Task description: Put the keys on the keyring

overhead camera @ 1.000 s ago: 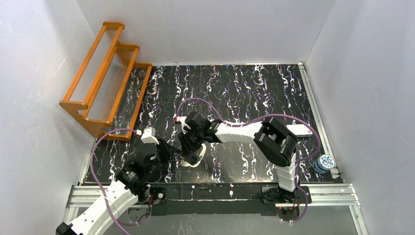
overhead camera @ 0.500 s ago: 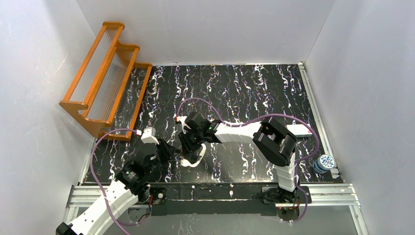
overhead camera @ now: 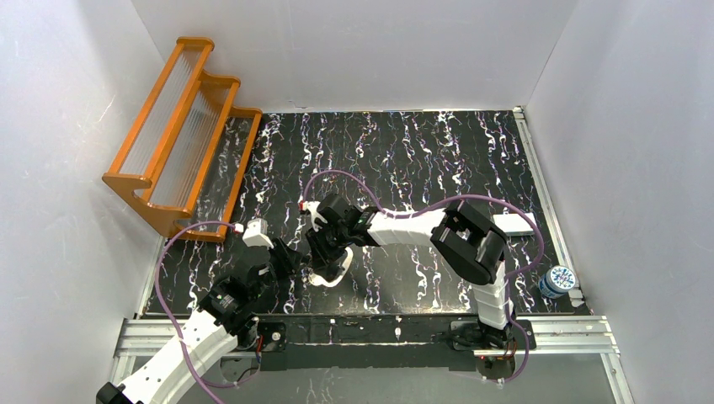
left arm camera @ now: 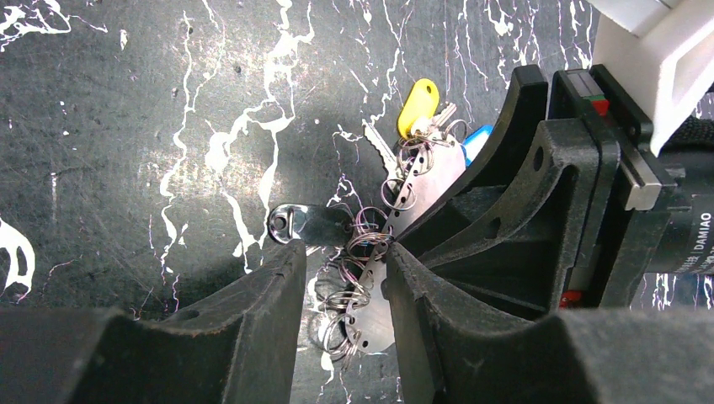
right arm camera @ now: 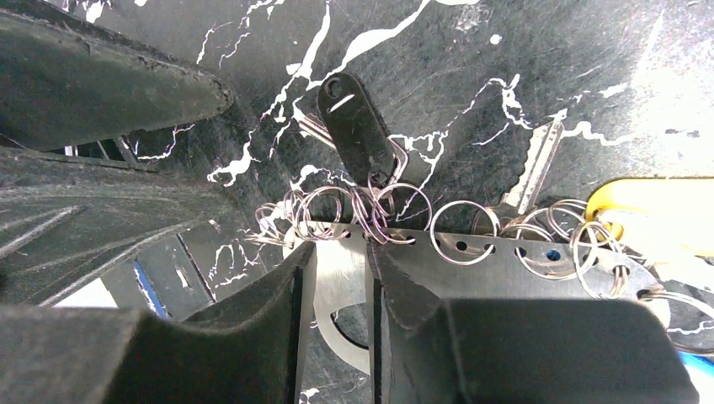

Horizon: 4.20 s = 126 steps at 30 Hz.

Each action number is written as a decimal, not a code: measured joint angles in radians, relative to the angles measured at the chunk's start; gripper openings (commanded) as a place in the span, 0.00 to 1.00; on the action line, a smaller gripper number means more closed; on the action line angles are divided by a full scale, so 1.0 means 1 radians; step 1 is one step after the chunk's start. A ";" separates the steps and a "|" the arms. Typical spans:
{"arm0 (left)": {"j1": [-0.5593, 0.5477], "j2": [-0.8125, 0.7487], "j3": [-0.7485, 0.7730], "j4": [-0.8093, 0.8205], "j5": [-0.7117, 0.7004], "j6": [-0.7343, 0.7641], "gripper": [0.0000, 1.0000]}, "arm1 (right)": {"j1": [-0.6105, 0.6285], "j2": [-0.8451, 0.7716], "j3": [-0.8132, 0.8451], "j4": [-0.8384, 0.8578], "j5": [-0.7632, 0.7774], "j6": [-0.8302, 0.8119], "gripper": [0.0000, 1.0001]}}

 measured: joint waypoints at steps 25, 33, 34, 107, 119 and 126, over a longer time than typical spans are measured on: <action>0.000 0.000 -0.001 0.000 0.000 -0.003 0.39 | 0.000 0.022 0.064 0.020 -0.016 -0.056 0.24; 0.000 0.000 -0.001 0.000 0.000 -0.003 0.39 | 0.000 0.002 0.025 0.023 0.007 -0.061 0.30; 0.000 0.000 -0.001 0.000 0.000 -0.003 0.39 | 0.000 -0.002 0.017 0.025 0.010 -0.063 0.30; 0.000 -0.026 0.052 -0.039 -0.020 -0.002 0.39 | -0.086 0.002 -0.003 0.114 -0.147 -0.041 0.24; 0.000 -0.013 0.052 -0.039 -0.022 -0.002 0.39 | -0.086 0.023 -0.003 0.063 -0.155 -0.082 0.30; 0.000 -0.013 0.052 -0.038 -0.023 -0.002 0.39 | -0.082 0.029 0.000 0.050 -0.156 -0.087 0.33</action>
